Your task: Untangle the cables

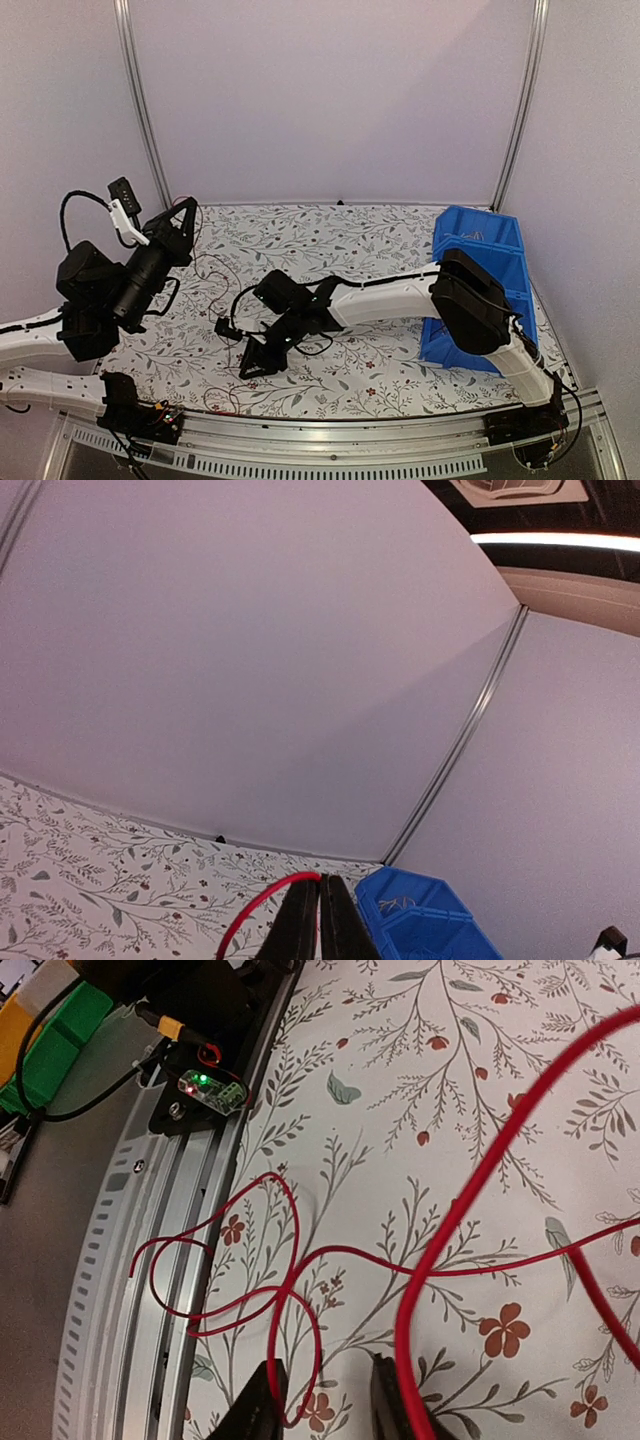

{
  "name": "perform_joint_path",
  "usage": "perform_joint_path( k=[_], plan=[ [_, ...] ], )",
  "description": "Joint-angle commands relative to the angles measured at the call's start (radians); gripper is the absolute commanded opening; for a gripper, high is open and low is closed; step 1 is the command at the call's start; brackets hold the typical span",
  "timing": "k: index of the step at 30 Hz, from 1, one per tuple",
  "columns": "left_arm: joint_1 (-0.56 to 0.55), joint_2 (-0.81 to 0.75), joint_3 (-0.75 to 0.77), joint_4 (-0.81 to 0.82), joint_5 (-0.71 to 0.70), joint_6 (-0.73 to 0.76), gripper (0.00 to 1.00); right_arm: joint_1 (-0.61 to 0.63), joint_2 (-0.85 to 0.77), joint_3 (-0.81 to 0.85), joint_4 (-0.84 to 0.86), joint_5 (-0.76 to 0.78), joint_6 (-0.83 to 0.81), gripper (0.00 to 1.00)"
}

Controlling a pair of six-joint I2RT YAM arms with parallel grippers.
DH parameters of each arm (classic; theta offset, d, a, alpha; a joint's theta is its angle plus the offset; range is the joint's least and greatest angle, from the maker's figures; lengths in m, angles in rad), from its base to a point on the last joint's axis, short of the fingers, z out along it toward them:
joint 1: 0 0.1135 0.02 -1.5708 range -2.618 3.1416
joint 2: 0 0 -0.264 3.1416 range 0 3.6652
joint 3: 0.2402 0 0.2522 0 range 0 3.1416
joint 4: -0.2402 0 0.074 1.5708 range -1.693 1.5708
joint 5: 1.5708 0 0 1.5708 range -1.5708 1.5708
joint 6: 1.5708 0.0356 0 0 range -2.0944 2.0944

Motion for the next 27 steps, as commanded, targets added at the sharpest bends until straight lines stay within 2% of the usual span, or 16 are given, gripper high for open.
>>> perform_joint_path(
  k=[1,2,3,7,11,15,19,23,27],
  plan=[
    [0.011,-0.01,0.005,-0.003,-0.003,0.003,0.0,0.005,0.033,0.009,0.022,0.0,0.032,0.1],
    [0.011,-0.007,0.02,-0.011,0.003,0.015,0.0,0.003,0.025,-0.023,0.019,0.013,0.021,0.01],
    [0.011,-0.002,0.05,-0.024,0.009,0.028,0.0,-0.004,-0.001,-0.066,0.019,0.029,0.0,0.0],
    [0.01,0.018,0.203,-0.101,0.087,0.123,0.0,-0.088,-0.128,-0.277,0.018,0.089,-0.073,0.0],
    [0.01,0.055,0.475,-0.252,0.132,0.253,0.0,-0.22,-0.261,-0.45,0.012,0.202,-0.147,0.0],
    [0.01,0.1,0.775,-0.437,0.164,0.318,0.0,-0.36,-0.324,-0.537,0.004,0.245,-0.161,0.0],
    [0.01,0.138,0.965,-0.511,0.179,0.343,0.0,-0.434,-0.323,-0.538,0.0,0.297,-0.172,0.0],
    [0.011,0.156,1.022,-0.513,0.205,0.329,0.0,-0.456,-0.278,-0.494,-0.022,0.333,-0.152,0.0],
    [0.01,0.164,0.97,-0.513,0.207,0.301,0.0,-0.456,-0.275,-0.472,-0.044,0.31,-0.158,0.0]
  ],
)
